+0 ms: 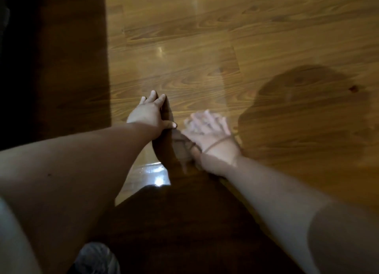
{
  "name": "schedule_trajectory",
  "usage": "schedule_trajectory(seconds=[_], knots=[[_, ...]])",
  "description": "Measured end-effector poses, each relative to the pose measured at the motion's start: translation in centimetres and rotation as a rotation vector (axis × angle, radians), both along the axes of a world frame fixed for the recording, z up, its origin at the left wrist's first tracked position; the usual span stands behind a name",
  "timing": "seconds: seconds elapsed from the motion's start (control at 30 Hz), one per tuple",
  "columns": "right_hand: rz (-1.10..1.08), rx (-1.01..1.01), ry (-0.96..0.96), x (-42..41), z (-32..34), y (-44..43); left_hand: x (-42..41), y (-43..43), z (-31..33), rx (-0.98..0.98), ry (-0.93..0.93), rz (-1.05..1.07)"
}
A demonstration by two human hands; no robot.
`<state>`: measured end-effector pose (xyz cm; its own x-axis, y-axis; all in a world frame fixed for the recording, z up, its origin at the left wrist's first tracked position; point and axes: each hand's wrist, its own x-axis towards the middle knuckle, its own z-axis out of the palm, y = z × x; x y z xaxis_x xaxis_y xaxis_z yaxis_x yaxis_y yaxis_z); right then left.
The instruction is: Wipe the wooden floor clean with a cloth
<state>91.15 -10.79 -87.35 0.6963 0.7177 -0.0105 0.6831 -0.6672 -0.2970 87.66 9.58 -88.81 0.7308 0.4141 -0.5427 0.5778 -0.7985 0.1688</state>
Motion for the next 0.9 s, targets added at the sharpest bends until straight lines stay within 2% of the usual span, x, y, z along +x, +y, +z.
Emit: schedule_trajectory(seconds=[0.03, 0.07, 0.1, 0.13, 0.2, 0.27, 0.33, 0.4, 0.43, 0.47, 0.53, 0.63, 0.7, 0.73, 0.8, 0.87, 0.9], knots=[[0.160, 0.014, -0.050, -1.9, 0.4, -0.3, -0.6, -0.5, 0.1, 0.010, -0.005, -0.004], [0.313, -0.079, 0.027, -3.4, 0.1, -1.0, -1.4, -1.0, 0.1, 0.027, 0.003, -0.023], [0.405, -0.138, 0.113, -4.2, -1.1, -2.9, -2.3, -1.5, 0.1, 0.047, 0.016, -0.052], [0.388, -0.222, 0.196, -3.6, -2.0, -5.2, -3.4, -2.0, 0.1, 0.061, 0.034, -0.078], [0.139, -0.265, 0.182, -1.5, -2.6, -10.3, -6.0, -3.0, 0.0, 0.058, 0.067, -0.106], [-0.288, -0.292, 0.162, 0.6, -2.2, -15.5, -8.8, -3.9, 0.1, 0.060, 0.091, -0.115], [-0.723, -0.342, 0.335, 0.8, -1.2, -18.7, -11.0, -5.4, 0.2, 0.065, 0.096, -0.114], [-0.959, -0.315, 0.479, -1.2, -1.1, -17.8, -12.0, -6.4, 0.2, 0.068, 0.112, -0.068], [-0.948, -0.329, 0.480, -2.9, -1.0, -16.6, -12.3, -7.3, 0.3, 0.065, 0.121, -0.046], [-0.808, -0.373, 0.442, -5.1, -0.7, -15.3, -12.6, -8.2, 0.5, 0.052, 0.132, -0.028], [-0.346, -0.382, 0.311, -10.4, -0.8, -12.5, -13.1, -9.7, 0.8, 0.013, 0.147, -0.006], [0.225, -0.357, 0.378, -17.3, -0.7, -12.2, -13.5, -11.4, 1.3, -0.018, 0.159, -0.006], [0.403, -0.391, 0.347, -17.5, -1.2, -14.3, -13.9, -12.3, 1.6, -0.006, 0.178, -0.032], [0.384, -0.426, 0.326, -16.5, -1.4, -15.5, -14.1, -12.6, 1.8, 0.001, 0.194, -0.045], [0.098, -0.504, 0.271, -13.1, -1.7, -18.7, -14.5, -13.7, 2.1, 0.005, 0.235, -0.067], [-0.393, -0.515, 0.302, -8.7, -1.4, -22.9, -14.7, -14.8, 2.4, 0.001, 0.270, -0.073], [-0.628, -0.490, 0.394, -6.9, -1.1, -25.0, -14.5, -15.4, 2.5, 0.014, 0.282, -0.079]])
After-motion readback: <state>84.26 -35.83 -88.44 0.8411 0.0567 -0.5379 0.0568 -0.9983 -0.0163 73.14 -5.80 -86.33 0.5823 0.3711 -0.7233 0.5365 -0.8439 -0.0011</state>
